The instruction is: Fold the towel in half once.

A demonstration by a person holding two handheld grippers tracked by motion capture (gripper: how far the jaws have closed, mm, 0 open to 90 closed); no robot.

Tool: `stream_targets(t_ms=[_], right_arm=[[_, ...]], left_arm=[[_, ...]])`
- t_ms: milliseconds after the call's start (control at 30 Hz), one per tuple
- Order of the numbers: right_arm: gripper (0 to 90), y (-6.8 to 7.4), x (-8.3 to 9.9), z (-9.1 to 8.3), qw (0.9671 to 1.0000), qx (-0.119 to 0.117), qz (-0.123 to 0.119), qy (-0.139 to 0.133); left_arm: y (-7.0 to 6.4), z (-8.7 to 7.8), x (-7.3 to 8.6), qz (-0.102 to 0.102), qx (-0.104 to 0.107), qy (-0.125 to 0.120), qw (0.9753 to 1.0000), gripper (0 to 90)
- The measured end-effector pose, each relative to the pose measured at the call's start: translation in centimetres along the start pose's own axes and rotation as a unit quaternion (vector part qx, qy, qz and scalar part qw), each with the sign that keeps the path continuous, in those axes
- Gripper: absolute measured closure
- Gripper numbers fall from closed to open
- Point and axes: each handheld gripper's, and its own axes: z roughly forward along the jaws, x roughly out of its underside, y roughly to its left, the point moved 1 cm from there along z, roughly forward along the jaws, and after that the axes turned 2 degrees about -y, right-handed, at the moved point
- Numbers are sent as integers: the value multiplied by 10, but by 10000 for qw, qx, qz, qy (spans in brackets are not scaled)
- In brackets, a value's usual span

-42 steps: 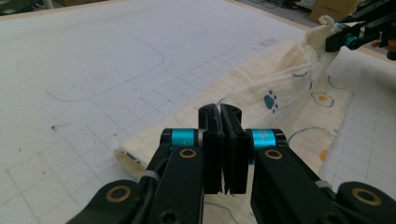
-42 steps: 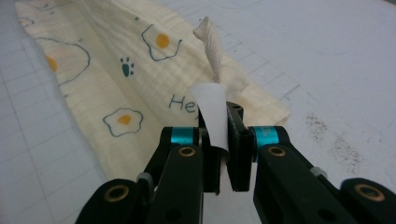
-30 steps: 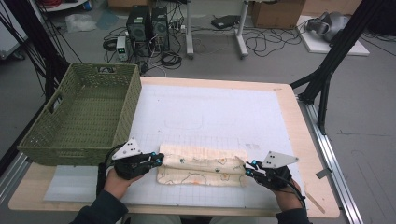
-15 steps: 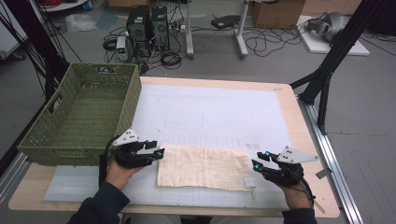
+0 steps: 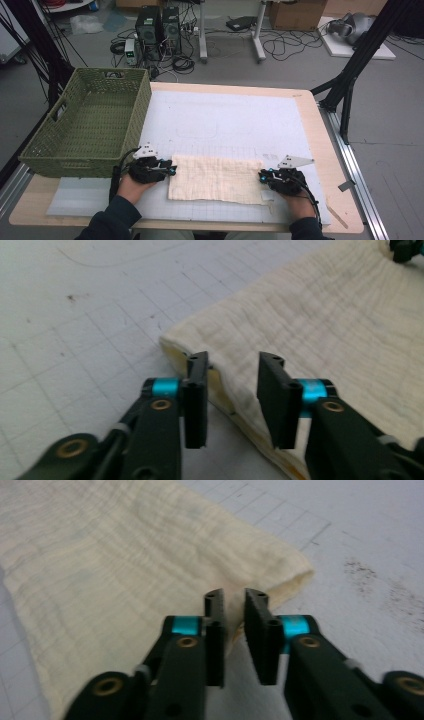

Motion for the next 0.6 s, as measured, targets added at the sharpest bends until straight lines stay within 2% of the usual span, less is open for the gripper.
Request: stream_targets(t_ms=[33,67,133,267,367,500,600], right_arm=[[861,1,-1,0,9999,36,-94,-20],[866,3,-2,-1,9999,73,-122,-53],[869,4,-4,-3,9997,102,-154,-151],[869,4,-6,-8,9992,60,-43,-396],[869,2,-8,-9,9987,147,-11,-482],[869,-1,-11,-5,9985,305,63,-449],[869,-2,-10,2,9986,486,36,-211]], left_arm=[[-2,-1,-1,123,9,0,9999,839],[-3,-1,-2,165,45,-57,9998,869],[-4,-4,-5,133,103,-236,9996,875],[-1,-8,-8,-110,202,-599,9979,879],[4,-9,-10,-252,130,-727,9969,882],[10,-7,-8,-399,-69,-581,9975,882],[11,-4,-5,-394,-142,-352,9985,880]])
